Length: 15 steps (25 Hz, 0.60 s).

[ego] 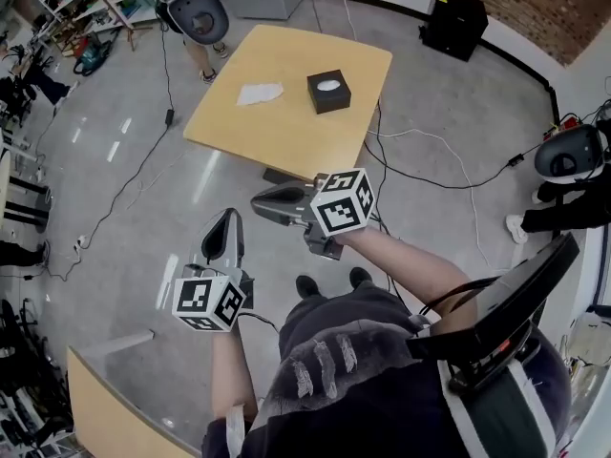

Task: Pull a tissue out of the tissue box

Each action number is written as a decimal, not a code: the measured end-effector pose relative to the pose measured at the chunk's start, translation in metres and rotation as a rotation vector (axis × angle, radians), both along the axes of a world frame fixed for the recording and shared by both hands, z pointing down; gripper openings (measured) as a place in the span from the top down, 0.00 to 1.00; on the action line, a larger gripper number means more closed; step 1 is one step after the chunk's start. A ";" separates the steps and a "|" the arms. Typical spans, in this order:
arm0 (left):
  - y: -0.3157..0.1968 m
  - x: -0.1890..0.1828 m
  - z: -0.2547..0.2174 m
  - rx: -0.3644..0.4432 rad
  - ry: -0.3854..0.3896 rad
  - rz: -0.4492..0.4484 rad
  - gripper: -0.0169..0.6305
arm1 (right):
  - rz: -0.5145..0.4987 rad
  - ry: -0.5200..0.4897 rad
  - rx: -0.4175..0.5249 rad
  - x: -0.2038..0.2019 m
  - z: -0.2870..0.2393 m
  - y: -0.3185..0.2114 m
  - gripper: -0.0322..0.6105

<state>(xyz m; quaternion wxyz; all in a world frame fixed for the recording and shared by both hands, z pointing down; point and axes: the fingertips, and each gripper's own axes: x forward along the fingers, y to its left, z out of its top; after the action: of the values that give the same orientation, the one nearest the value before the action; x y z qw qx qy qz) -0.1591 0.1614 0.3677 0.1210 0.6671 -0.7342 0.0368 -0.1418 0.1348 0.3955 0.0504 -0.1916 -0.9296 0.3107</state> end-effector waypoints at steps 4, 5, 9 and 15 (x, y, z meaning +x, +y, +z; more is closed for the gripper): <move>-0.010 0.039 -0.003 -0.015 -0.011 0.004 0.97 | -0.026 -0.018 0.014 0.035 -0.006 -0.007 0.95; -0.011 0.047 -0.003 -0.021 -0.016 -0.001 0.97 | -0.033 -0.019 0.011 0.043 -0.006 -0.008 0.95; -0.014 0.075 0.000 -0.045 -0.027 -0.024 0.97 | -0.057 -0.019 -0.008 0.069 0.000 -0.014 0.95; -0.018 0.103 0.008 -0.093 -0.025 -0.039 0.97 | -0.103 -0.033 -0.076 0.091 -0.001 -0.020 0.95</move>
<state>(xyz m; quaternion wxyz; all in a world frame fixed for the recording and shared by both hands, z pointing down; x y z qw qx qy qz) -0.0565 0.1431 0.3754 0.1434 0.6456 -0.7461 0.0771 -0.0504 0.1148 0.3945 0.0435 -0.2459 -0.9069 0.3394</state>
